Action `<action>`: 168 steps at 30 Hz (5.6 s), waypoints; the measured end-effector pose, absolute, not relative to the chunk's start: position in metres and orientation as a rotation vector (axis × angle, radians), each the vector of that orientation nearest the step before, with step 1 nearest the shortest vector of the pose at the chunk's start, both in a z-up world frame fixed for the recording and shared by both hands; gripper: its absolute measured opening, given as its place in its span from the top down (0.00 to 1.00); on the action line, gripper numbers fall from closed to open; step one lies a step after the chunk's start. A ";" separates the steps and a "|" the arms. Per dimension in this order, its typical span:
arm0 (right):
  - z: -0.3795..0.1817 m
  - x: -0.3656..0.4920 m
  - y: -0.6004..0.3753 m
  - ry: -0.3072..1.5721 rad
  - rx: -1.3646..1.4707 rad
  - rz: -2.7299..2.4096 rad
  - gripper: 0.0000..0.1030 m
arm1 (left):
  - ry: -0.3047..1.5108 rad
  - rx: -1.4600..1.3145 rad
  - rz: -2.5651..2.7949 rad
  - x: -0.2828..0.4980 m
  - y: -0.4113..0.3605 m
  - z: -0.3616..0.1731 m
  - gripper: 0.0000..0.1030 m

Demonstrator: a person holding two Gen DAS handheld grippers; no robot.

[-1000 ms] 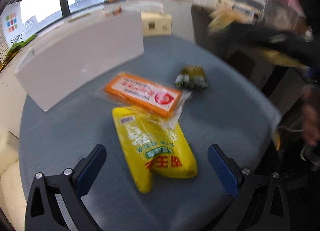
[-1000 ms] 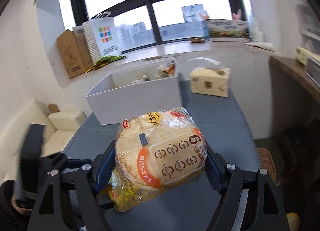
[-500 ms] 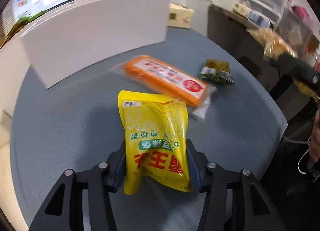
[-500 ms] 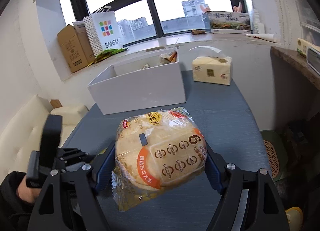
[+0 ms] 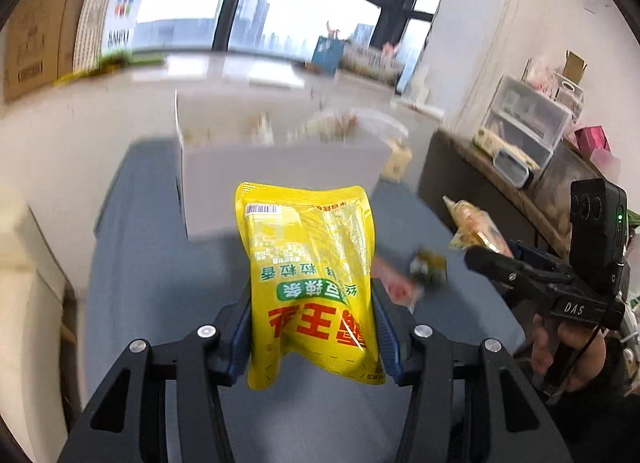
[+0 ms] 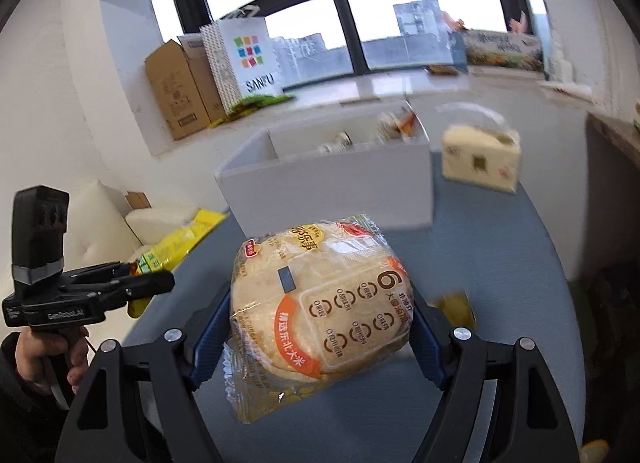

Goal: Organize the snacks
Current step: 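Carry the bread packet and yellow bag over the white box and release them, then move both grippers back over the last snacks on the table, then grasp the orange flying-cake packet with the right gripper, then grasp the small green-and-gold packet with the left gripper while the right gripper holds the cake packet, then carry both packets over the white box and release them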

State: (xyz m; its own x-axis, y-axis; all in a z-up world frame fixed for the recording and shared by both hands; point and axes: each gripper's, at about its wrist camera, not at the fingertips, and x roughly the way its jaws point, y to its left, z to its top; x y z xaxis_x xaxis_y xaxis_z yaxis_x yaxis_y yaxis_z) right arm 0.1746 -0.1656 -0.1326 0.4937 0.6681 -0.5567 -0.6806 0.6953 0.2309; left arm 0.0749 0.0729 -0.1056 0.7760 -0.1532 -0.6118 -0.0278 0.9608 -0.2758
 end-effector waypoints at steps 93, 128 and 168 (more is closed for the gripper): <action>-0.218 0.229 -0.077 0.868 -0.449 0.800 0.00 | 0.697 -0.370 -0.108 0.055 0.057 -0.118 0.00; -0.116 0.162 -0.305 0.676 -0.015 0.520 0.44 | 0.853 0.046 -0.389 0.172 -0.089 -0.153 0.00; -0.097 0.206 -0.155 0.592 -0.117 0.798 0.44 | 0.537 -0.174 -0.110 0.127 0.085 -0.062 0.48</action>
